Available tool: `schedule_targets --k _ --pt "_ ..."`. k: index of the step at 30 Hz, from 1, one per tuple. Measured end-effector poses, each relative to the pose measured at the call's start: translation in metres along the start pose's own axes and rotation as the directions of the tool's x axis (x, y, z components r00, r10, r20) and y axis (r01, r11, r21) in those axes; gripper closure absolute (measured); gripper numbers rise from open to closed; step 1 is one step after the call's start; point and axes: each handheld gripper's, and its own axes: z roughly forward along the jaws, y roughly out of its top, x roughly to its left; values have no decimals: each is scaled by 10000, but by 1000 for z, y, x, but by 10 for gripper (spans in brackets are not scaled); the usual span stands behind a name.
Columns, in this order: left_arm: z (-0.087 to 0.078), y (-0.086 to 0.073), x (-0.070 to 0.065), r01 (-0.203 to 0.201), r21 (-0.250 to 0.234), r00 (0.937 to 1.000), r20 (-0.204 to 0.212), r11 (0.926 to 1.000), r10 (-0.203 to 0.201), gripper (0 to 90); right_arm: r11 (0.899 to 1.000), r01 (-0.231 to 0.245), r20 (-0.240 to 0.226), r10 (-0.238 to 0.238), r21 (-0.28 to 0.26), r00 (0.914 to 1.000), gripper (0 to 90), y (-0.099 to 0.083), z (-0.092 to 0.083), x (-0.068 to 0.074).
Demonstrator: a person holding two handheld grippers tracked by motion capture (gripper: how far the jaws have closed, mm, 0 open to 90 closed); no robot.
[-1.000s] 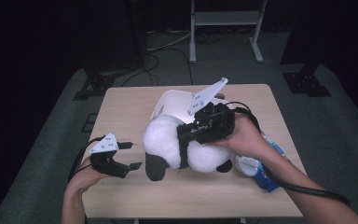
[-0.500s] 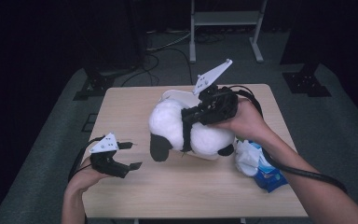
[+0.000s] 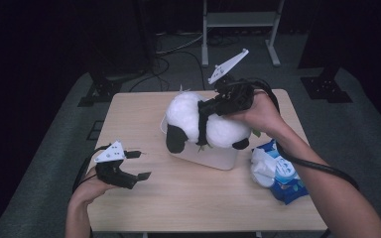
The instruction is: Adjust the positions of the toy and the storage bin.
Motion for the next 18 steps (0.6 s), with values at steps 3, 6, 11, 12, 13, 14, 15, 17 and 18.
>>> schedule_targets --k 3,6,11,12,13,14,15,17,18 --pt "0 0 0 31 -21 10000 -11 10000 -31 166 9999 -128 107 127 64 9999 773 2 3 -9" --pt "-1 -1 0 45 -40 10000 -4 10000 -45 166 9997 -235 261 233 74 9994 774 4 6 -17" --pt "-1 0 0 15 -120 10000 41 9999 -15 166 9993 -326 485 318 161 9983 776 6 11 -28" --pt "-1 0 0 17 -114 10000 35 9999 -17 166 9993 -333 535 323 177 9980 777 6 12 -30" --pt "-2 0 0 17 -117 10000 40 9999 -16 166 9990 -403 566 392 183 9976 777 5 13 -31" --pt "-2 0 0 14 -111 10000 40 9999 -14 166 9989 -423 562 410 218 9976 777 5 15 -33" --pt "-1 0 0 21 -108 10000 37 9999 -21 166 9986 -465 578 451 243 9973 777 4 17 -35" --pt "-1 0 0 -15 -82 10000 48 10000 16 166 9981 -517 618 495 342 9969 780 2 22 -39" --pt "-1 0 -1 -49 -88 10000 54 9999 49 166 9978 -563 651 538 361 9964 781 1 24 -40"
